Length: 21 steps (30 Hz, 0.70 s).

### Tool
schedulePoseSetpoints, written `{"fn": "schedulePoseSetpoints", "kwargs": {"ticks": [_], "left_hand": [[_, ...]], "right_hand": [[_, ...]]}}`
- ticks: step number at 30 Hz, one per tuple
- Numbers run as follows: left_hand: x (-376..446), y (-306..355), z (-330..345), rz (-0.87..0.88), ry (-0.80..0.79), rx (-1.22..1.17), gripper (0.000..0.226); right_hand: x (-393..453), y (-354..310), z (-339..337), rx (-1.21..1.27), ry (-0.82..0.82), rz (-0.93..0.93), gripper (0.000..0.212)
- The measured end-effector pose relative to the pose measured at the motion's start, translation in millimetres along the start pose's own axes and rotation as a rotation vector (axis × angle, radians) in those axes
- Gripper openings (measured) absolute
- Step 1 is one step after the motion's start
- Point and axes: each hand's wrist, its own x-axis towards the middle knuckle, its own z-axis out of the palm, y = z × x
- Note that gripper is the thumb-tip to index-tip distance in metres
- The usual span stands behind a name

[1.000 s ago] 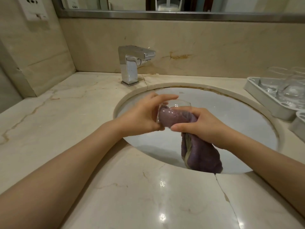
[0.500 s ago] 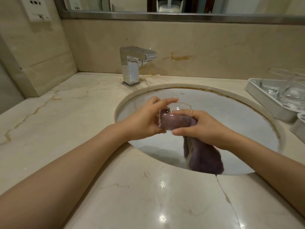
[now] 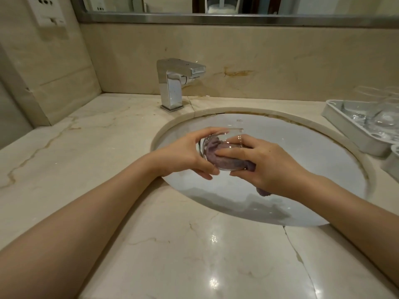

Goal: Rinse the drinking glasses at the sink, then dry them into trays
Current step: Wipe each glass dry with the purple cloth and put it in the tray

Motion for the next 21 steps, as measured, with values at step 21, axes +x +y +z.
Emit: {"fn": "schedulePoseSetpoints", "kwargs": {"ticks": [21], "left_hand": [[-2.7,5.1,-0.9,0.03,0.01,-0.035,0.086]], "right_hand": [[0.1,4.5,2.6,-0.035,0.075,-0.06,0.05]]}}
